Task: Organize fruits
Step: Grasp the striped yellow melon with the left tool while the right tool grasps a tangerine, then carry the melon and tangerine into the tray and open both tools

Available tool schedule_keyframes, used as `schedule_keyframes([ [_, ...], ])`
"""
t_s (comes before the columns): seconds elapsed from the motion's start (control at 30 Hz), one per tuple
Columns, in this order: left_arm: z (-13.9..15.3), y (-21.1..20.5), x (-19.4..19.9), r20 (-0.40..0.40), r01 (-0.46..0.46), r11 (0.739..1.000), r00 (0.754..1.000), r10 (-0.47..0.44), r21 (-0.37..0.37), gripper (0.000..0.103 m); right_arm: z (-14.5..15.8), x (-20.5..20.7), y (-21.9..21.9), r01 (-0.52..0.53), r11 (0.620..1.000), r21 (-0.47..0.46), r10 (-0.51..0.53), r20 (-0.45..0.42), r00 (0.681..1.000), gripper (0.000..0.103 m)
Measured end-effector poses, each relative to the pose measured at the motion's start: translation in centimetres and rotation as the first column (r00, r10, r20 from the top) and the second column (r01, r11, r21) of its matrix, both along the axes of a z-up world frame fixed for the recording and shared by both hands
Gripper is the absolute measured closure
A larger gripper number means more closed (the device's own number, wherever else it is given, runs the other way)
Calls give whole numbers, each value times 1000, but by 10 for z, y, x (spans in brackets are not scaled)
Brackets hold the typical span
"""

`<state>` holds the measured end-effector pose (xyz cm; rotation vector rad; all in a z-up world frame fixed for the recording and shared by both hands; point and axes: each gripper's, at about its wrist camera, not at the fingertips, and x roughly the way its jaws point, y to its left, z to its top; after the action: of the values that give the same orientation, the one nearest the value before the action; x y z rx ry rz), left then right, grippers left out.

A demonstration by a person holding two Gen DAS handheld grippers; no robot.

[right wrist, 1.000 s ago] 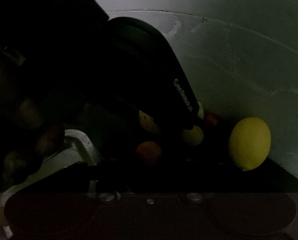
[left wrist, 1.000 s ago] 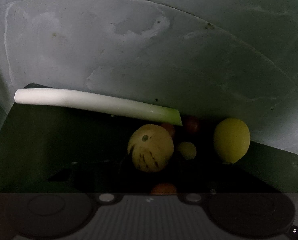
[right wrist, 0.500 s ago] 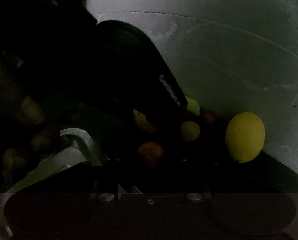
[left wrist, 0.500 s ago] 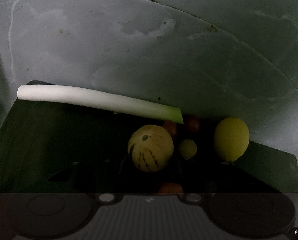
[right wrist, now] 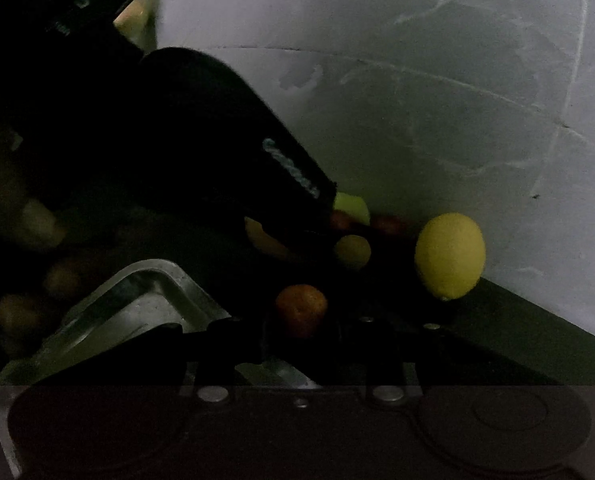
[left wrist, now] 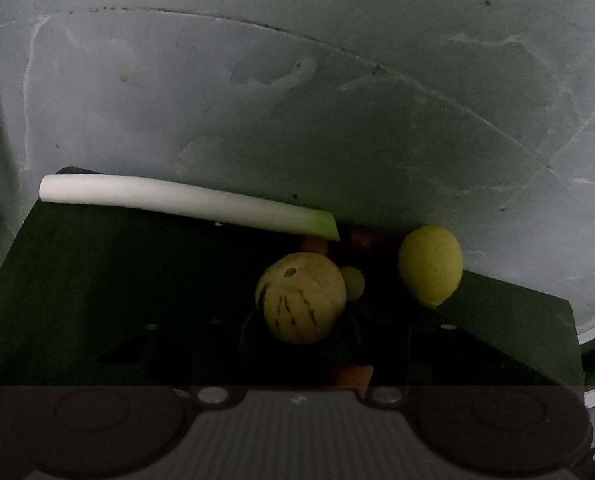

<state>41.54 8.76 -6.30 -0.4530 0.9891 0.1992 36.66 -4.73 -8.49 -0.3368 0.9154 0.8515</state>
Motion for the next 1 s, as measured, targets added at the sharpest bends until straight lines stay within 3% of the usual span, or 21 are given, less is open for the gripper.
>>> schedule_keyframes([
  [0.37,17,-3,-26,20,25,1000,999,-25,-7,55,18,-18,-11,39,999,-4,-39,19,999,72],
  [1.0,30,6,-77,18,46,999,999,-46,-7,55,33,-85,-3,42,999,-8,-42,20,999,72],
])
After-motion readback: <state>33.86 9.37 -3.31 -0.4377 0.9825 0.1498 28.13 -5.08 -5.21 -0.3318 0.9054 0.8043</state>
